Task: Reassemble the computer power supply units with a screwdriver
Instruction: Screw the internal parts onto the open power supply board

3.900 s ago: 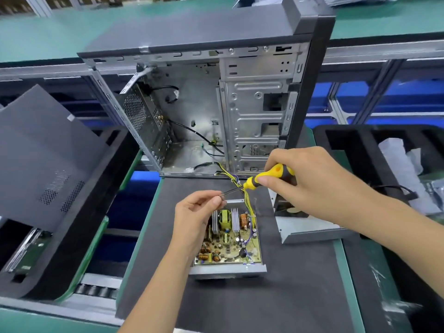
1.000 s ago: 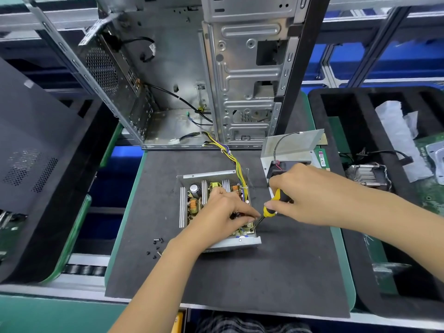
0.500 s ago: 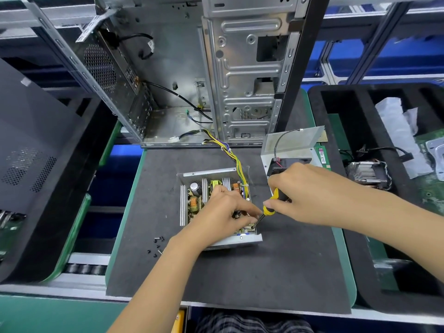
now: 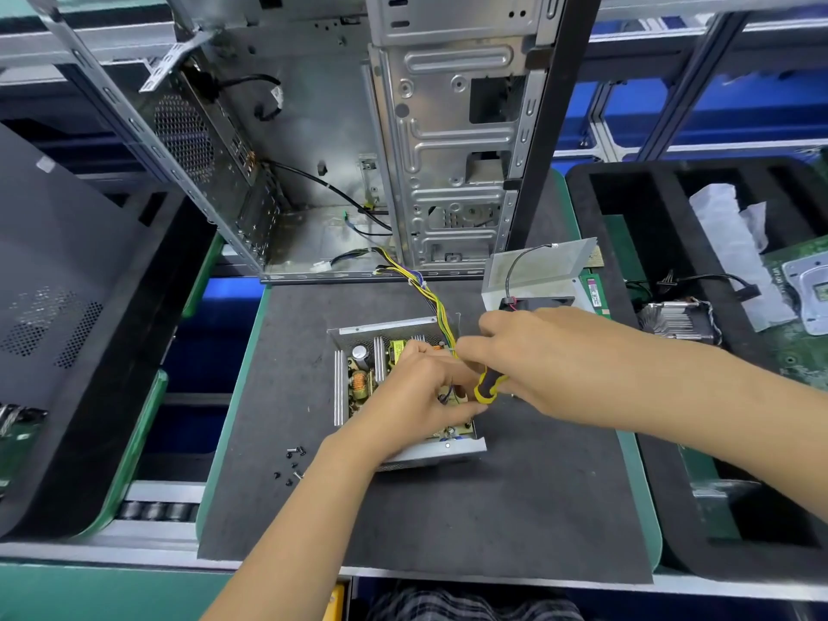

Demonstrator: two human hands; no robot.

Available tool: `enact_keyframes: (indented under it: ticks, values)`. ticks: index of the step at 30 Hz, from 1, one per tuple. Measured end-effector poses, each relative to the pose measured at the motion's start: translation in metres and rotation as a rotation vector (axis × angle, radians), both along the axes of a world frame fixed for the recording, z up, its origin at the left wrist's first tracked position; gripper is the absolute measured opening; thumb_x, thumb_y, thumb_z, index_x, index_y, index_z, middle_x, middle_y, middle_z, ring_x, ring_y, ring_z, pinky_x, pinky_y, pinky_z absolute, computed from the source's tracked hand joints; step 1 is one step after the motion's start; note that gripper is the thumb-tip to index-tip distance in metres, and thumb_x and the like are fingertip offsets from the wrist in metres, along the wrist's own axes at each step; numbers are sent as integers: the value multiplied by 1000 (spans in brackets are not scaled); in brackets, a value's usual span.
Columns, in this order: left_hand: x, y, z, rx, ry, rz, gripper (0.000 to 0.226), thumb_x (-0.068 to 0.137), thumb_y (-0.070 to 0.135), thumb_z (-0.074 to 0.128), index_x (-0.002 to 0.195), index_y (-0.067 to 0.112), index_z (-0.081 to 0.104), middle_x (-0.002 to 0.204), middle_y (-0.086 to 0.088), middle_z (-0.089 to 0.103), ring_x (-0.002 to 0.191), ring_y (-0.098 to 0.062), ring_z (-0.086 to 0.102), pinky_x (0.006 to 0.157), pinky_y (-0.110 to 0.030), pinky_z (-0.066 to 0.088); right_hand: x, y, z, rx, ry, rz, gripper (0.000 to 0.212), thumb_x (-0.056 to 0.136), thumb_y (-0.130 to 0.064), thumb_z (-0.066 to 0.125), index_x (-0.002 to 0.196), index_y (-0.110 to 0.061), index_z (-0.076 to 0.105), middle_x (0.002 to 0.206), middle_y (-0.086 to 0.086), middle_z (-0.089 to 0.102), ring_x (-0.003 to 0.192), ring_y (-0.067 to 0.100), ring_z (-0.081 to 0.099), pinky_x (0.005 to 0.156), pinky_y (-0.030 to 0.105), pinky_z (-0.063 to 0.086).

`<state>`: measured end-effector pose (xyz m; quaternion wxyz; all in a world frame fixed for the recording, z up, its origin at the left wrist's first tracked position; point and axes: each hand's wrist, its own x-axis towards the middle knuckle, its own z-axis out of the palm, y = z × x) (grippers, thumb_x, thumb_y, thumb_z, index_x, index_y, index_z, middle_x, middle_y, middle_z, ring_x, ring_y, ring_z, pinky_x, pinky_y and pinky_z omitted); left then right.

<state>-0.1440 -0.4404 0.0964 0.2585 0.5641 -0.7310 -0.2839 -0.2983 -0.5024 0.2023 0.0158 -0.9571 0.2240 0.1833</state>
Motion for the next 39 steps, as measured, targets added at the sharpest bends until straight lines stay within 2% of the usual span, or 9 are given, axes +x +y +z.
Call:
enact_keyframes:
  ticks: [5,11,17,20,25,29,33,35,39]
  values:
    - [-4,2,0,-26,13,-15,15,80,11,74,74,21,65,63,26,49,78,17,41,85,-13,25,3,2,-3,-101,56,34,18,93,-20,55,106,-22,43,72,-5,26,61,21,37,42,27,18]
    - [1,-1,6,53,51,-6,16,77,17,82,82,6,72,74,-2,69,70,-26,57,78,-31,45,9,1,-1,-99,56,29,13,95,-19,51,94,-22,38,68,-4,26,62,24,37,43,27,19]
    - [-3,-1,12,61,127,-33,9,81,10,78,80,6,70,72,-3,66,69,-22,54,73,-40,48,10,-2,3,-138,74,28,22,99,-35,41,85,-17,38,63,0,27,68,27,44,44,28,20]
    - [-3,0,13,102,145,-35,35,84,7,70,67,35,58,63,14,56,64,-11,46,65,-32,46,4,-1,0,-151,12,70,30,97,-46,41,87,-19,35,72,2,41,77,28,57,44,28,20]
    - [-1,-3,12,223,175,-19,34,85,12,68,70,41,58,71,2,63,66,-16,43,68,-45,51,1,-4,-3,-94,-21,91,27,92,-22,56,111,-24,38,73,-5,24,55,18,33,42,29,18]
    - [0,-4,15,246,192,-3,39,81,20,79,68,50,58,64,26,57,61,-2,40,59,-20,36,5,-5,-2,-140,-12,105,19,98,-33,45,90,-20,34,63,-3,27,63,25,43,43,29,14]
    - [1,-3,14,292,317,28,9,79,16,81,77,20,73,74,8,69,66,1,50,63,-12,41,12,-5,-3,-238,10,123,35,100,-45,35,79,-18,36,68,-1,40,71,26,52,44,28,16]
    - [2,-2,15,301,363,18,26,82,12,78,67,32,71,64,11,62,57,3,43,55,-10,35,12,-4,-3,-238,1,108,40,98,-48,38,74,-17,32,66,0,37,68,23,49,43,27,16]
    - [9,-1,17,340,418,7,24,84,9,76,79,33,76,70,19,70,61,7,49,58,-10,39,7,-6,0,-82,-23,85,33,88,-23,57,92,-26,25,69,-6,26,50,12,28,42,29,15]
